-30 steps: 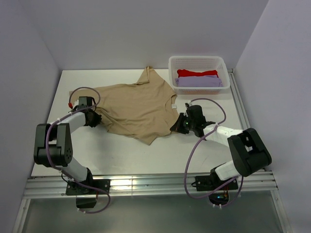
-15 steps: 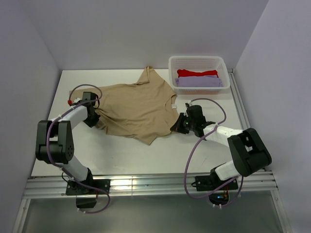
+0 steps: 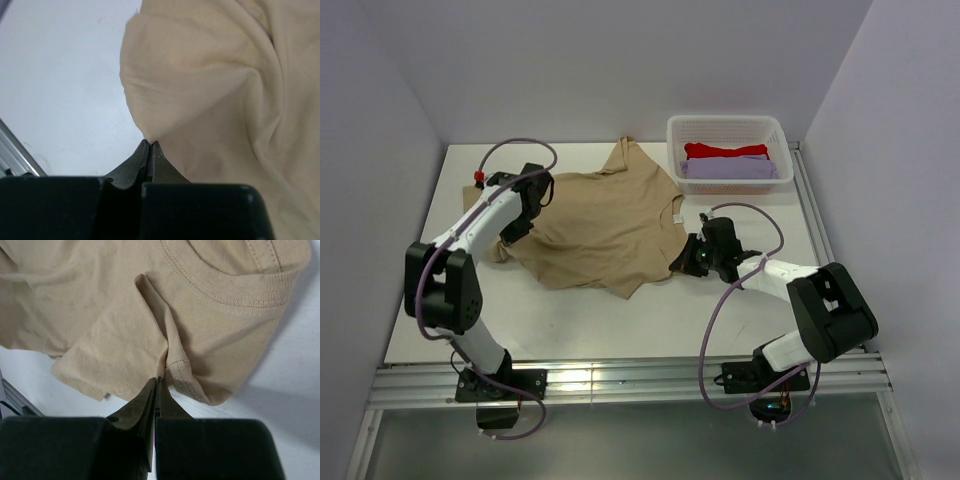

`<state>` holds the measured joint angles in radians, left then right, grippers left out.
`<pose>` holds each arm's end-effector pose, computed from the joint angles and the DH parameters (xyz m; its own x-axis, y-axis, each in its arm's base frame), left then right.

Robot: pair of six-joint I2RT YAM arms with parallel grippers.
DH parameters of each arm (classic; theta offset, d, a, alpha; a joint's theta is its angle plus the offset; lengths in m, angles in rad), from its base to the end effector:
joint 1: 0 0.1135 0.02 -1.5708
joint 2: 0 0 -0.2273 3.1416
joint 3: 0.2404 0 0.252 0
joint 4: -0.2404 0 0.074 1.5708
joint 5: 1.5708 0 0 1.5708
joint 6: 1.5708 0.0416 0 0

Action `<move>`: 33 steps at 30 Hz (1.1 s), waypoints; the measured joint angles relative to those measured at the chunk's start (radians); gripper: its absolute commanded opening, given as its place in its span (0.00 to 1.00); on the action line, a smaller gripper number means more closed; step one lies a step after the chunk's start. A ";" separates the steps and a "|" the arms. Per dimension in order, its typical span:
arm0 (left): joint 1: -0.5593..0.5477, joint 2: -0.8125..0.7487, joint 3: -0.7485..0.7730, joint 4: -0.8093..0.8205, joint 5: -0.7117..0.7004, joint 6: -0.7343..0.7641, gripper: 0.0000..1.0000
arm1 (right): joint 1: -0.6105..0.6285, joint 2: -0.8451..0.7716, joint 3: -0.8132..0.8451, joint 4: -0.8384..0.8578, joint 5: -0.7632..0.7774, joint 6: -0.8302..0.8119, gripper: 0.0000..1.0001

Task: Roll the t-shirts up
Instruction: Flatten the tshirt

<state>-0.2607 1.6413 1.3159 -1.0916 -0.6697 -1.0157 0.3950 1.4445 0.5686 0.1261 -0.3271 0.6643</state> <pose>0.2998 -0.0533 0.2135 -0.5969 -0.5304 -0.6020 -0.7534 0.6286 0.1931 0.2507 0.1190 0.1121 -0.8537 0.2766 -0.4412 -0.0700 0.7786 0.6236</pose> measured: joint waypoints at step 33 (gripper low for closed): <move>-0.023 -0.204 -0.201 0.238 0.087 0.117 0.41 | 0.002 0.022 0.000 0.002 -0.010 0.000 0.00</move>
<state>-0.2840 1.4376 1.1145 -0.8539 -0.5827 -0.8986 0.3973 1.4662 0.5686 0.1276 -0.3370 0.6640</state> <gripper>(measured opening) 0.414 0.009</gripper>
